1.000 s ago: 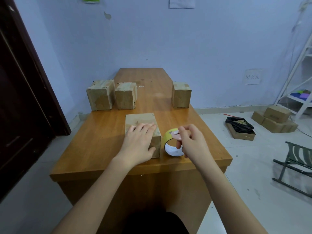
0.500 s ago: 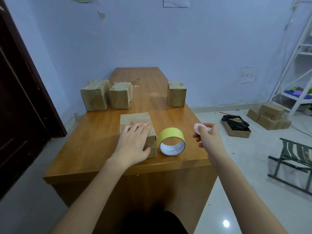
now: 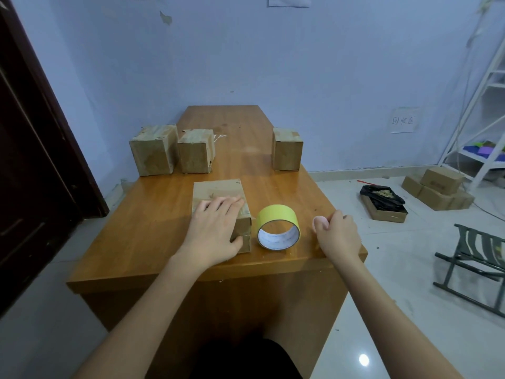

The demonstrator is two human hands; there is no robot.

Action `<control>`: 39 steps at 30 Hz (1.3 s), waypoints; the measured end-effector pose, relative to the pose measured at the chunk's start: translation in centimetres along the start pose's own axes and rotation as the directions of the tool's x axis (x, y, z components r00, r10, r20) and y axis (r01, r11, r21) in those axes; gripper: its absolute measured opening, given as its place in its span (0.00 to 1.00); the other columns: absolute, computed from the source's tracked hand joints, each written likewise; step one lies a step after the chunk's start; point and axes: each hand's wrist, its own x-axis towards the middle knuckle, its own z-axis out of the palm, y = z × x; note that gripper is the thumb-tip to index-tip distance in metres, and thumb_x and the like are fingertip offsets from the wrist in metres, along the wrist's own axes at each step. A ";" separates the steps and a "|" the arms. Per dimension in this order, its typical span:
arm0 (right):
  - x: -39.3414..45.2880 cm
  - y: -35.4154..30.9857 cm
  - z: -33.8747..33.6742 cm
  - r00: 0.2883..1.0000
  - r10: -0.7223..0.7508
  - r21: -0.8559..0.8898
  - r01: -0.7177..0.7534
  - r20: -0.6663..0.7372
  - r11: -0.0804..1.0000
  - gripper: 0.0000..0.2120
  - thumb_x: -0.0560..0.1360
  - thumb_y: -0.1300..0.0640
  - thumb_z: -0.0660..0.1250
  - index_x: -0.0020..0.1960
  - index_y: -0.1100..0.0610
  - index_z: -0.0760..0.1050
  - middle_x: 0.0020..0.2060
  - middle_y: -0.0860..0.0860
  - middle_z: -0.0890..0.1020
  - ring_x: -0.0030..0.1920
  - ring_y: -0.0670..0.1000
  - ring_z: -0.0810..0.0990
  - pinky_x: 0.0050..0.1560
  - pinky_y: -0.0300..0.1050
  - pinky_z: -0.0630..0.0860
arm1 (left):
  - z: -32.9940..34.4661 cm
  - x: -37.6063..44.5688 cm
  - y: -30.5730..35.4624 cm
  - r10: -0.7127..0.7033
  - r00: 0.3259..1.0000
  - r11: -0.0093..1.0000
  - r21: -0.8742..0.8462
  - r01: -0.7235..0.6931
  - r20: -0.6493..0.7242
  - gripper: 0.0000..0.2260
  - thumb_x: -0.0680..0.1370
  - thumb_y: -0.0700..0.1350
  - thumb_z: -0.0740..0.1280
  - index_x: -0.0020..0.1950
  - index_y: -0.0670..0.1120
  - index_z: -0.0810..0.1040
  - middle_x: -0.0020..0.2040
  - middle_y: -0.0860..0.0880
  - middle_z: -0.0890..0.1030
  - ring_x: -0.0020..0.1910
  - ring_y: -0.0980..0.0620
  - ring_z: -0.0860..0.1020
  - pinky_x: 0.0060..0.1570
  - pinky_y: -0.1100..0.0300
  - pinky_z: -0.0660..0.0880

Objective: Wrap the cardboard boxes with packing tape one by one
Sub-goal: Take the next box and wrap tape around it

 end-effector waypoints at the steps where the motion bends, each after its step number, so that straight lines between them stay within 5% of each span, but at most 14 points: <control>1: 0.0 0.1 0.1 1.000 -0.005 -0.057 0.004 -0.014 0.998 0.12 0.77 0.56 0.55 0.49 0.64 0.70 0.48 0.59 0.72 0.48 0.58 0.68 0.43 0.48 0.66 | 0.0 0.0 0.0 -0.003 1.000 1.000 -0.003 0.003 0.001 0.32 0.74 0.58 0.62 0.75 0.50 0.57 0.74 0.53 0.61 0.72 0.54 0.58 0.68 0.57 0.56; 7: -0.1 0.8 0.5 0.997 -0.055 -0.382 0.028 -0.060 0.924 0.19 0.81 0.48 0.53 0.53 0.63 0.72 0.55 0.60 0.73 0.57 0.60 0.70 0.52 0.49 0.67 | 0.0 0.0 0.0 -0.001 1.000 1.000 0.002 0.001 -0.001 0.32 0.74 0.58 0.62 0.75 0.50 0.57 0.74 0.53 0.61 0.72 0.54 0.58 0.68 0.57 0.56; 12: 0.4 -2.8 -1.1 0.942 -0.309 -0.200 0.280 -0.132 0.939 0.18 0.81 0.50 0.56 0.53 0.65 0.74 0.52 0.61 0.75 0.54 0.60 0.72 0.52 0.51 0.67 | 0.1 -0.1 -0.1 0.001 1.000 1.000 -0.009 -0.001 -0.008 0.32 0.74 0.58 0.62 0.75 0.50 0.57 0.74 0.53 0.61 0.72 0.54 0.58 0.67 0.57 0.56; 15: 0.5 -6.7 -2.1 0.855 -0.516 0.007 0.516 0.062 0.856 0.17 0.80 0.47 0.56 0.57 0.58 0.76 0.52 0.55 0.76 0.54 0.55 0.73 0.51 0.50 0.72 | -0.1 -0.1 -0.3 0.017 1.000 0.999 -0.031 -0.017 -0.010 0.33 0.73 0.60 0.62 0.75 0.50 0.58 0.74 0.54 0.62 0.71 0.54 0.59 0.67 0.57 0.56; 17: 0.5 -9.1 -2.0 0.745 -0.602 -0.015 0.632 0.286 0.775 0.18 0.79 0.45 0.57 0.59 0.54 0.77 0.51 0.52 0.75 0.52 0.51 0.72 0.49 0.47 0.73 | -0.3 -0.1 -0.7 0.028 1.000 0.997 -0.078 -0.029 -0.012 0.33 0.73 0.61 0.63 0.74 0.51 0.60 0.73 0.54 0.64 0.71 0.55 0.60 0.67 0.58 0.56; 21: 0.5 -11.8 -1.0 0.625 -0.513 -0.100 0.686 0.588 0.721 0.20 0.76 0.44 0.60 0.58 0.56 0.79 0.51 0.51 0.82 0.49 0.52 0.79 0.46 0.46 0.76 | -0.6 -0.3 -1.5 0.040 0.999 0.989 -0.139 -0.040 -0.007 0.30 0.75 0.61 0.62 0.74 0.53 0.60 0.73 0.57 0.64 0.71 0.58 0.60 0.67 0.60 0.56; 27: 1.0 -12.2 -1.1 0.521 -0.380 0.027 0.563 0.764 0.826 0.14 0.77 0.50 0.60 0.55 0.56 0.78 0.43 0.51 0.80 0.35 0.49 0.81 0.37 0.41 0.77 | -0.4 -0.3 -1.3 0.019 1.000 0.988 -0.155 -0.023 -0.025 0.30 0.75 0.60 0.63 0.74 0.53 0.60 0.73 0.57 0.64 0.71 0.58 0.60 0.67 0.60 0.55; 31: 1.3 -11.7 -1.8 0.546 -0.403 0.108 0.492 0.735 0.864 0.13 0.76 0.50 0.62 0.57 0.52 0.80 0.51 0.50 0.80 0.51 0.50 0.77 0.54 0.47 0.76 | -0.3 -0.3 -1.3 0.019 0.999 0.990 -0.142 -0.024 -0.037 0.30 0.74 0.61 0.62 0.74 0.53 0.61 0.73 0.57 0.64 0.71 0.58 0.60 0.66 0.60 0.55; 36: 1.0 -12.3 -1.9 0.577 -0.342 0.010 0.500 0.741 0.866 0.17 0.75 0.45 0.61 0.40 0.58 0.79 0.34 0.48 0.83 0.30 0.48 0.68 0.34 0.41 0.68 | -0.3 -0.4 -1.2 0.019 0.999 0.990 -0.139 -0.025 -0.046 0.30 0.75 0.61 0.62 0.74 0.53 0.61 0.73 0.57 0.64 0.71 0.58 0.60 0.67 0.60 0.55; 39: 1.1 -12.8 -2.1 0.582 -0.363 0.015 0.516 0.728 0.857 0.17 0.75 0.45 0.63 0.48 0.57 0.82 0.42 0.52 0.82 0.39 0.51 0.76 0.45 0.46 0.76 | -0.3 -0.4 -1.2 0.020 0.998 0.989 -0.143 -0.028 -0.055 0.30 0.75 0.60 0.63 0.74 0.53 0.61 0.72 0.57 0.64 0.71 0.58 0.61 0.67 0.60 0.56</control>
